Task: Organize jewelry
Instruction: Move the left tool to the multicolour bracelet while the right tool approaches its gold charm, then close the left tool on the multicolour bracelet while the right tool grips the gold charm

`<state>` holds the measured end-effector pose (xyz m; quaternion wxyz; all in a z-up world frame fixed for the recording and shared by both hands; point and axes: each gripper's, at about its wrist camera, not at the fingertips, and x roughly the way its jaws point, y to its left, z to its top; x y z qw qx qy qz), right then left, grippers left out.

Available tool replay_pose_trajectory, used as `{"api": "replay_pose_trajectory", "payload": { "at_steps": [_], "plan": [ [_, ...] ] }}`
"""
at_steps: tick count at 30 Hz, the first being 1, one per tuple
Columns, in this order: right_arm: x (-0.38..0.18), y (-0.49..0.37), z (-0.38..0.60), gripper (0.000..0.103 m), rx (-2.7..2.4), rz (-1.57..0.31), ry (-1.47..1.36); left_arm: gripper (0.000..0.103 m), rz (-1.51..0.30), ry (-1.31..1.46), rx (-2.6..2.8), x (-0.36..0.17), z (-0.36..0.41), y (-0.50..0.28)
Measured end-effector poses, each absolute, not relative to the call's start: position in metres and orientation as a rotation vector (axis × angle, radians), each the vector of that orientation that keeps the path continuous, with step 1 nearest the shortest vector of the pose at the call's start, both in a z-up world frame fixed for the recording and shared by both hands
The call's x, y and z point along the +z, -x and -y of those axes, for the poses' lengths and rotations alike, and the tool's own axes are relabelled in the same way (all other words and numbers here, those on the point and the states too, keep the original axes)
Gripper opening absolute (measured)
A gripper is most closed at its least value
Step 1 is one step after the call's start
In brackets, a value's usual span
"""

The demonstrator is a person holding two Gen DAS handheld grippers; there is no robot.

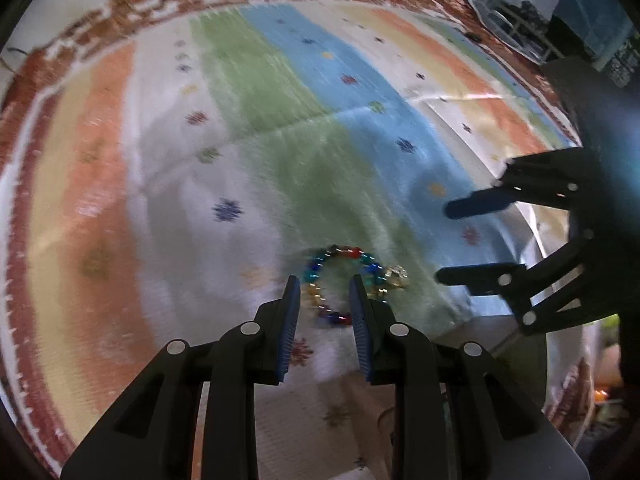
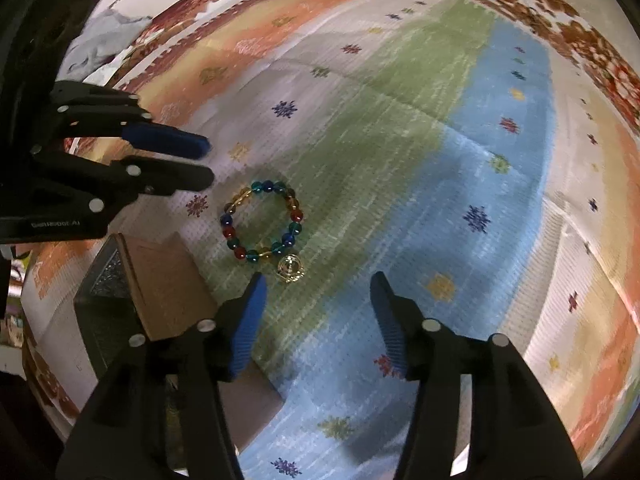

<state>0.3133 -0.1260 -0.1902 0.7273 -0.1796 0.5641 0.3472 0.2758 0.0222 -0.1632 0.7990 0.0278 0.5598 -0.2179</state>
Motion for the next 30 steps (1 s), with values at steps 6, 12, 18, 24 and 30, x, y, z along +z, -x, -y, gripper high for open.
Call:
{"api": "replay_pose_trajectory", "payload": {
  "at_steps": [6, 12, 18, 24, 30],
  "plan": [
    [-0.204, -0.322, 0.117, 0.056, 0.772, -1.268, 0.424, 0.025, -1.244, -0.147, -0.473, -0.179, -0.014, -0.287],
    [-0.215, -0.322, 0.112, 0.055, 0.785, -1.277, 0.429, 0.030, -1.256, -0.215, -0.460, -0.190, -0.008, -0.292],
    [-0.224, -0.323, 0.106, 0.056, 0.765, -1.275, 0.461, 0.030, -1.273, -0.191, -0.468, -0.198, -0.007, -0.299],
    [-0.229, -0.324, 0.105, 0.056, 0.760, -1.269, 0.464, 0.030, -1.304, -0.242, -0.493, -0.212, 0.003, -0.301],
    [-0.234, -0.325, 0.096, 0.053, 0.750, -1.248, 0.493, 0.031, -1.315, -0.225, -0.518, -0.218, 0.005, -0.305]
  ]
}}
